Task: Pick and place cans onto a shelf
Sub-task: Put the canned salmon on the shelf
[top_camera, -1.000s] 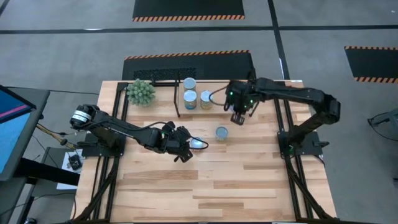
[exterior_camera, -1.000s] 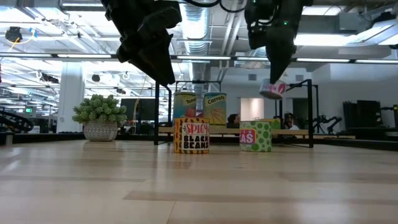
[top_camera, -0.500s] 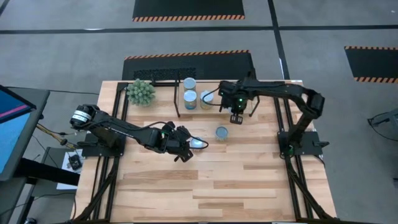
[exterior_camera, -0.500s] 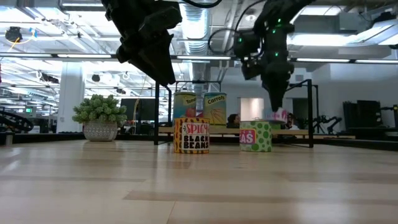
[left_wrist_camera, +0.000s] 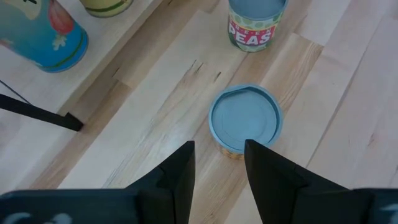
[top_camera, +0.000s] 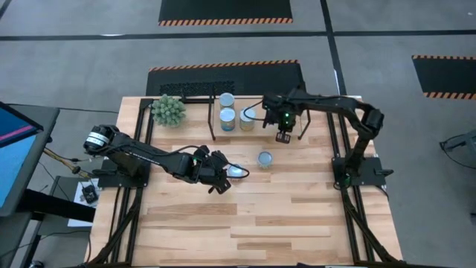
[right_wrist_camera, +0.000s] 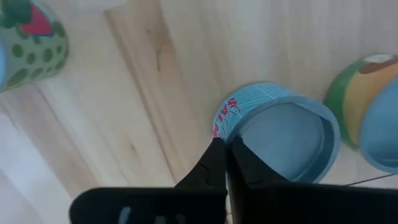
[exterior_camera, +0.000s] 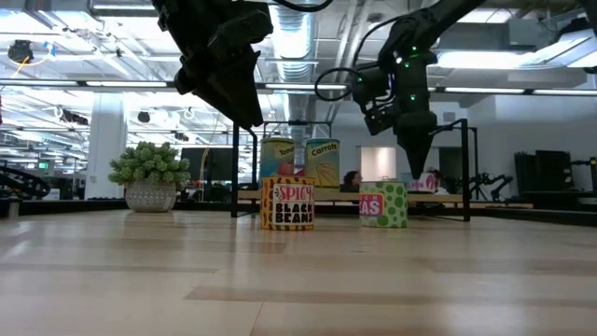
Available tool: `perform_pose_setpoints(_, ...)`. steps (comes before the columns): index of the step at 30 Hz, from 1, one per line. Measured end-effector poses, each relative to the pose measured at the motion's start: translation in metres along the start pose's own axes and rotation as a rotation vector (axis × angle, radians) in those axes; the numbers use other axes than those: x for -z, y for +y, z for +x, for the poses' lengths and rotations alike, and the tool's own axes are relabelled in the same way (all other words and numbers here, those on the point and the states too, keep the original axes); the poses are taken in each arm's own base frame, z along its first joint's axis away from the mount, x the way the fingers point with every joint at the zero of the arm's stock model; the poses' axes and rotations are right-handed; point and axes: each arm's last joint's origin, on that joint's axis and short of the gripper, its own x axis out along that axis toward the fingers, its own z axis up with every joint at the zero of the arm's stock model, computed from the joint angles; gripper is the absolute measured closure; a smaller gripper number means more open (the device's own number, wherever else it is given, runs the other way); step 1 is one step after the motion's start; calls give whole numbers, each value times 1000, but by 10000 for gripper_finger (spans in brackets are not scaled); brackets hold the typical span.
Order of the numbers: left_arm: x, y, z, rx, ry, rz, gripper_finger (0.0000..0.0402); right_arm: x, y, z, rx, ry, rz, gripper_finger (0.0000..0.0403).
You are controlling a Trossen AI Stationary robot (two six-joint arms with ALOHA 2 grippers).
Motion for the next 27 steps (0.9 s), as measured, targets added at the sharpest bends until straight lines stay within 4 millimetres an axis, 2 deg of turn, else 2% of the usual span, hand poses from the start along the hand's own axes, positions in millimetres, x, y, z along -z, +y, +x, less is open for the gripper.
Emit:
perform_pose_setpoints(9, 0, 0, 0, 0, 0, 0, 274, -3, -14, 1, 16, -59, 34, 396)
perform_pose_setpoints(15, 0, 0, 0, 2, 2, -8, 274, 1, -18, 1, 12, -40, 36, 388)
perform_pose_setpoints(22, 0, 0, 0, 6, 5, -10, 274, 2, -13, 1, 2, -11, 26, 390)
perform_pose_setpoints(27, 0, 0, 0, 6, 5, -11, 274, 0, -9, 1, 3, -18, 14, 363)
